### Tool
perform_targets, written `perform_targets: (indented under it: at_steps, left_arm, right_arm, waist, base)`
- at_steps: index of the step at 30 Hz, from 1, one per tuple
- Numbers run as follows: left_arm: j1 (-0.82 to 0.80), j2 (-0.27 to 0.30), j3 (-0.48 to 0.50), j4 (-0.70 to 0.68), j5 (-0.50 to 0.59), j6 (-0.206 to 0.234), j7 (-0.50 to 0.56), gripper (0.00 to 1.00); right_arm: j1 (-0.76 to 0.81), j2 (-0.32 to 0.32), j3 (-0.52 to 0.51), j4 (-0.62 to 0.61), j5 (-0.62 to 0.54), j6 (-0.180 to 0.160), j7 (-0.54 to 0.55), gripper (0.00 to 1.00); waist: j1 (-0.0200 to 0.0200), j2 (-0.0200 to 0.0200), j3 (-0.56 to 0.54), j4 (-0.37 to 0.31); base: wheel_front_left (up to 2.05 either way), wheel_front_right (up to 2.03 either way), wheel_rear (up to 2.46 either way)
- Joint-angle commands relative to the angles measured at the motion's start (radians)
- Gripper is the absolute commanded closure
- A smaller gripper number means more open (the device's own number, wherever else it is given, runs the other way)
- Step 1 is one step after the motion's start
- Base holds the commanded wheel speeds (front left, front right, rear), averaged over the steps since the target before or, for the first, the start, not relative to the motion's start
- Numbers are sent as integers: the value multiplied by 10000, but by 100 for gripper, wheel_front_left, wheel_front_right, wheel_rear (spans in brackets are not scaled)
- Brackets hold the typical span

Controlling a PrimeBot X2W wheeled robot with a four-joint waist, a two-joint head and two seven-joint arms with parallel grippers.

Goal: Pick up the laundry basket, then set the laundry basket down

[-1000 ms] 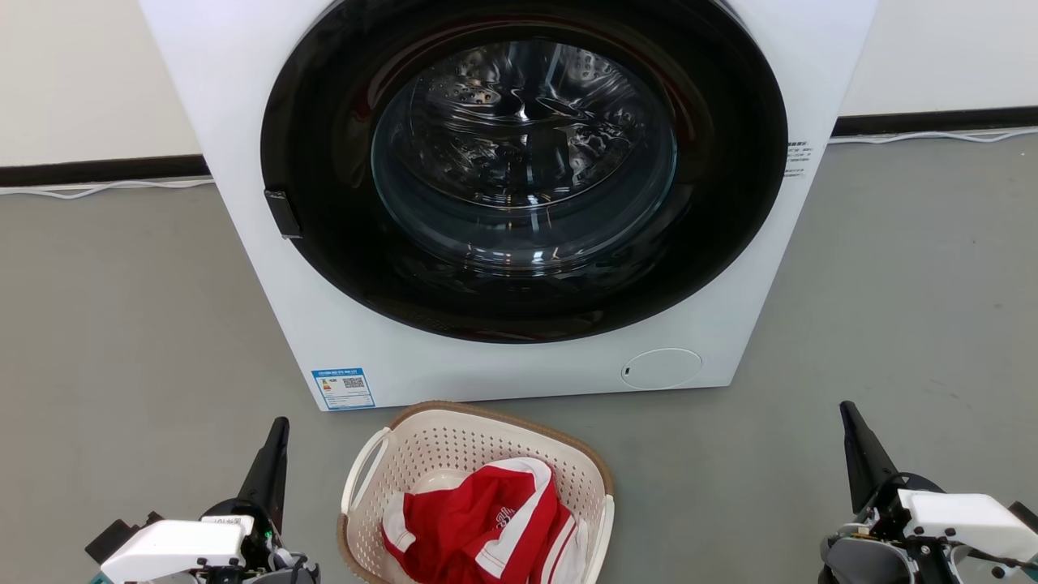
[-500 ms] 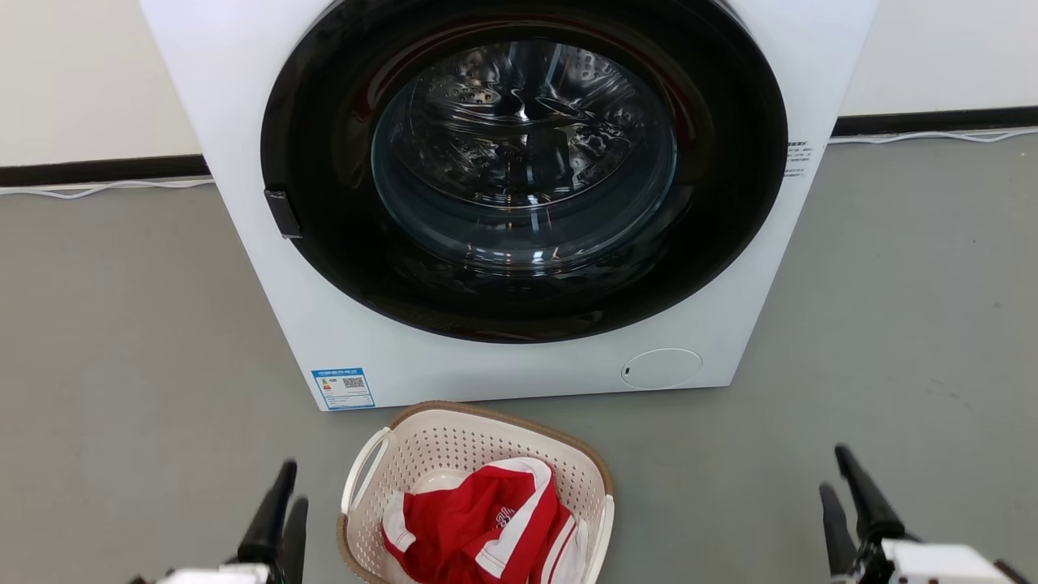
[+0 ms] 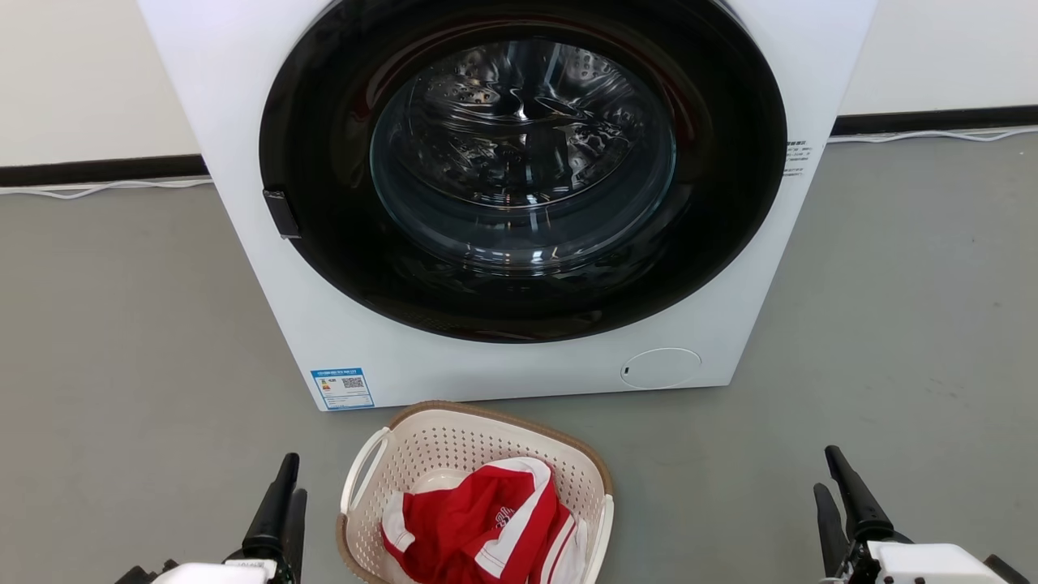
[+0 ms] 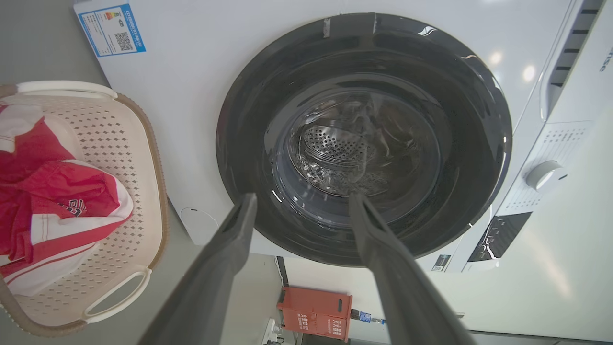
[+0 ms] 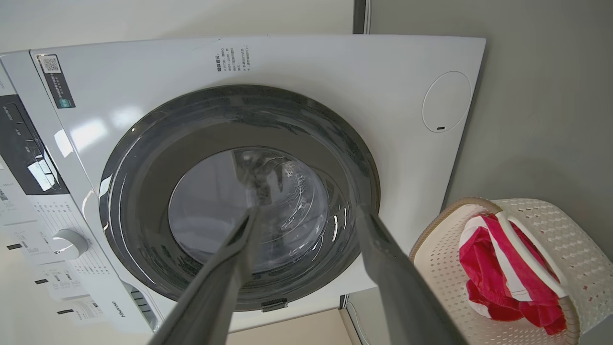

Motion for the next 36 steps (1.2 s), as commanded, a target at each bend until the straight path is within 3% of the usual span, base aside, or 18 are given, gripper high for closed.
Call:
perform_targets:
  at_steps: [1,10,36]
  left_arm:
    - [-231,58,4,-355,147,46,-64,0]
    - [-204,73,-133,-772,1251,307,-331,0]
    - [-84,320,-963,-1742,6289,1291,-1077,0]
  right_arm:
    - [-250,-95,67,-342,-215,18,-136,0]
    - [-226,-110,143,-636,-1443,24,-400,0]
    - [-15,-153,623,-1559,-5716,40,-1134,0]
  waist:
    - [-3,0,1,-1]
    - [-4,0,12,-5]
    - [-4,0,54,-33]
  base:
    - [0,0,0]
    - [0,0,0]
    - [0,0,0]
